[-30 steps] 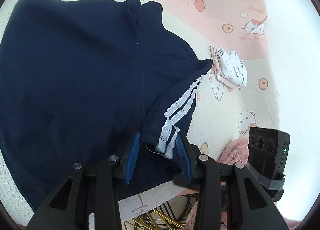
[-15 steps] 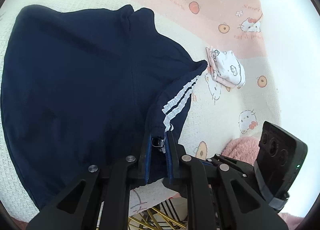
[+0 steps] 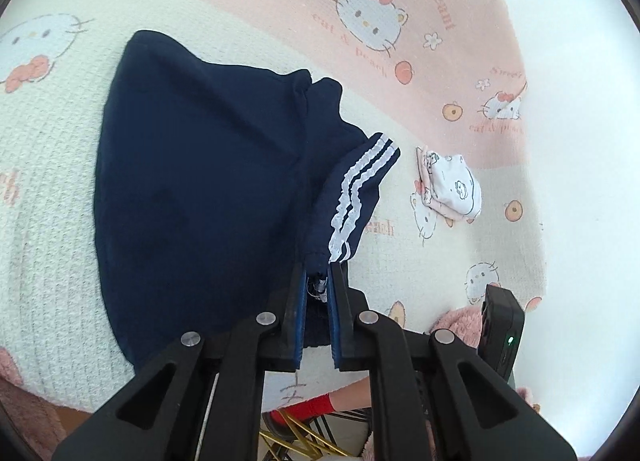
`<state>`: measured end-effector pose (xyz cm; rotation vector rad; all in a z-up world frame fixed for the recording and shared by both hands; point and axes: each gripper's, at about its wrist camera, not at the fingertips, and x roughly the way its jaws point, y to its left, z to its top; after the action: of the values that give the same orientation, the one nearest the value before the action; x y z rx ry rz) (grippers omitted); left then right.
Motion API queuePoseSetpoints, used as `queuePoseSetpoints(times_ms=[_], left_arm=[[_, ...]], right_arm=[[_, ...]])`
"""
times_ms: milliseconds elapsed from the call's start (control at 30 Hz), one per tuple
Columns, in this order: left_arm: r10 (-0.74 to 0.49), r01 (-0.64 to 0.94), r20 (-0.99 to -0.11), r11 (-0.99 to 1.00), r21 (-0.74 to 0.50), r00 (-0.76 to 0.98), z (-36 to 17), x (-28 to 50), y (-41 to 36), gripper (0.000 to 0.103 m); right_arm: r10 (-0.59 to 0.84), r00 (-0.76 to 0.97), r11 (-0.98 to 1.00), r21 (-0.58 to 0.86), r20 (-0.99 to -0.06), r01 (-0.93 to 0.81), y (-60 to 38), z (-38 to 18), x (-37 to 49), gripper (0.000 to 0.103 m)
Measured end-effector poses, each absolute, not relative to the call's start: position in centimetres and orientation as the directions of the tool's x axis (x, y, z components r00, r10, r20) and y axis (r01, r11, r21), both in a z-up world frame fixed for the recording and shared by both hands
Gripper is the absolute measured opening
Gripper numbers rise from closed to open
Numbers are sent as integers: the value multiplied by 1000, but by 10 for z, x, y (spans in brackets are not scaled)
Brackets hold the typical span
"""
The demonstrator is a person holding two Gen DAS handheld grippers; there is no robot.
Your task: Fold clothes
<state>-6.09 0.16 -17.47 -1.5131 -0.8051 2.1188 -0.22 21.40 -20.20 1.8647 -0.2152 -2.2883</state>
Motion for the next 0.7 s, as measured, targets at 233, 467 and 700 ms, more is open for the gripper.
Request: queuePoseSetpoints(times_ms=[233,467,700], left_arm=[[570,65,-732,-771,-633,-373,-173,-37,-42,10],[507,119,-783,-808,-577,-361,-183,-26,-56,10],[417,153,-850,-863,-482,-322,-191,-22,-53,10]], right_arm=[[-415,-339,-905,421,-845,59,213,-173,-15,43],[-445,-268,-893,445,-855,63,174,-199,-41,43],[-388,-233,-921,381,-891,78,177,-202,-30,48]])
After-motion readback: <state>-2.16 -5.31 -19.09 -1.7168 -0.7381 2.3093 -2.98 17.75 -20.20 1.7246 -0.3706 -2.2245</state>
